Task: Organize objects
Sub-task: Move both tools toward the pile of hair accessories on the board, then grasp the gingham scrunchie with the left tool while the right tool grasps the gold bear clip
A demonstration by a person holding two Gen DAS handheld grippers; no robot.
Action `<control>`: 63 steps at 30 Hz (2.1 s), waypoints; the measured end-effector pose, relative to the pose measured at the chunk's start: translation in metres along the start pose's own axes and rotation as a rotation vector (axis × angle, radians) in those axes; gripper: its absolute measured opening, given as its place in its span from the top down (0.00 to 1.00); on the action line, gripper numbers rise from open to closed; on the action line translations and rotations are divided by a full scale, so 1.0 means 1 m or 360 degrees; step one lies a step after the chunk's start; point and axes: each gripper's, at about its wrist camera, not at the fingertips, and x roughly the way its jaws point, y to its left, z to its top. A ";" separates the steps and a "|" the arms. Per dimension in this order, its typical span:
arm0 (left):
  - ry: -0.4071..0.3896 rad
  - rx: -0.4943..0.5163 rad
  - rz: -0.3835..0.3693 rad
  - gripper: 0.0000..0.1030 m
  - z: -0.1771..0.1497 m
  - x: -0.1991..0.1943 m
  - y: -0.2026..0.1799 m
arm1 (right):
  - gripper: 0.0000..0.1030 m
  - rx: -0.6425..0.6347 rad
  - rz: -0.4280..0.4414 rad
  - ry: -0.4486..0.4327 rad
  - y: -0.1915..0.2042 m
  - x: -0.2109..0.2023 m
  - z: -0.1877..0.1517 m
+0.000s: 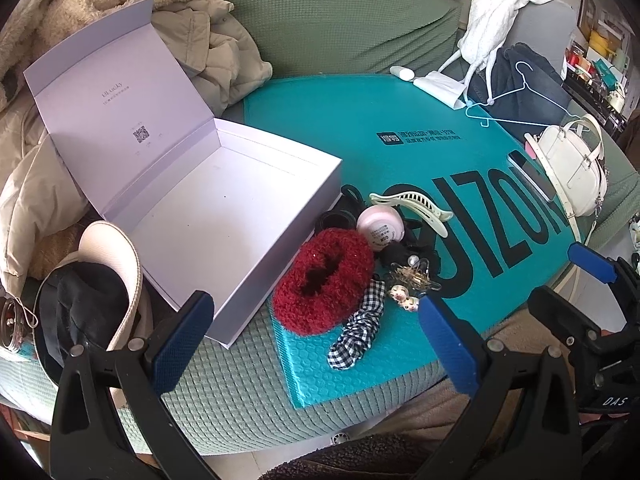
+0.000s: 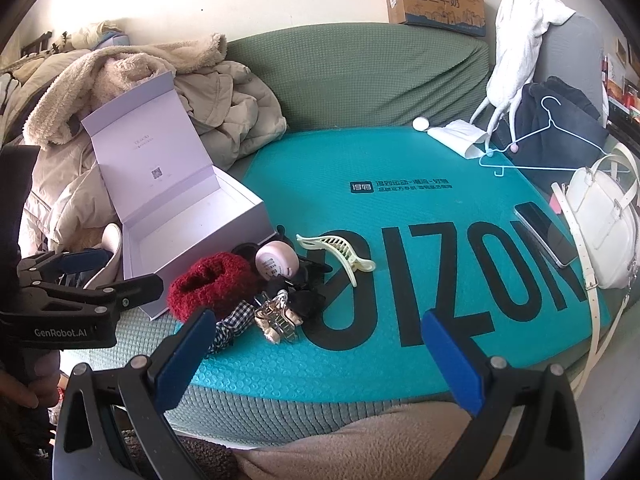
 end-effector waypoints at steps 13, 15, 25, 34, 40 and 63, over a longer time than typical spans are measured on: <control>0.0075 0.0006 -0.0040 0.01 -0.014 0.013 -0.002 | 0.01 0.0022 0.0011 0.0046 0.000 0.008 -0.013; 0.0087 0.0000 -0.0035 0.01 -0.017 0.017 -0.001 | 0.01 0.0027 0.0017 0.0059 0.000 0.011 -0.016; 0.0184 -0.0023 -0.0085 0.06 -0.031 0.042 0.004 | 0.01 0.0014 0.0040 0.0157 0.005 0.030 -0.027; 0.0257 -0.0019 -0.0167 0.18 -0.039 0.068 0.001 | 0.01 0.0027 0.0059 0.0250 0.005 0.054 -0.033; 0.0323 -0.0013 -0.0238 0.34 -0.043 0.085 -0.005 | 0.07 -0.0002 0.0095 0.0296 0.007 0.068 -0.034; 0.0396 -0.0025 -0.0417 0.68 -0.042 0.121 -0.013 | 0.60 -0.0139 0.0288 0.0401 0.020 0.127 -0.023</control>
